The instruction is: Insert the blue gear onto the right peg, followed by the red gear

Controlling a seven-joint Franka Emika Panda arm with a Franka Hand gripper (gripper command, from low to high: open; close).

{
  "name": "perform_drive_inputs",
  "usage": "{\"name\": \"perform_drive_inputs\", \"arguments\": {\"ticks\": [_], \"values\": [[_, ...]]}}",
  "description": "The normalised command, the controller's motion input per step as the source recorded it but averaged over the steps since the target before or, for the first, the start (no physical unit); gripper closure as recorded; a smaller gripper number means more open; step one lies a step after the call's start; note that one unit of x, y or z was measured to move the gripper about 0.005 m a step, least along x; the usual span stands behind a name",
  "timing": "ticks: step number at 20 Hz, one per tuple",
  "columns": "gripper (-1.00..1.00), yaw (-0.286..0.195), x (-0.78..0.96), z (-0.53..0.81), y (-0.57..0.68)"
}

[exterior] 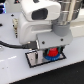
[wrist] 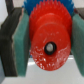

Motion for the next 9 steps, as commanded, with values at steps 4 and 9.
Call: {"name": "perform_drive_inputs", "arguments": {"ticks": [4,9], "values": [[-1.0,0.0,0.05,0.34,0.11],[-1.0,0.0,0.0,0.68,0.12]]}}
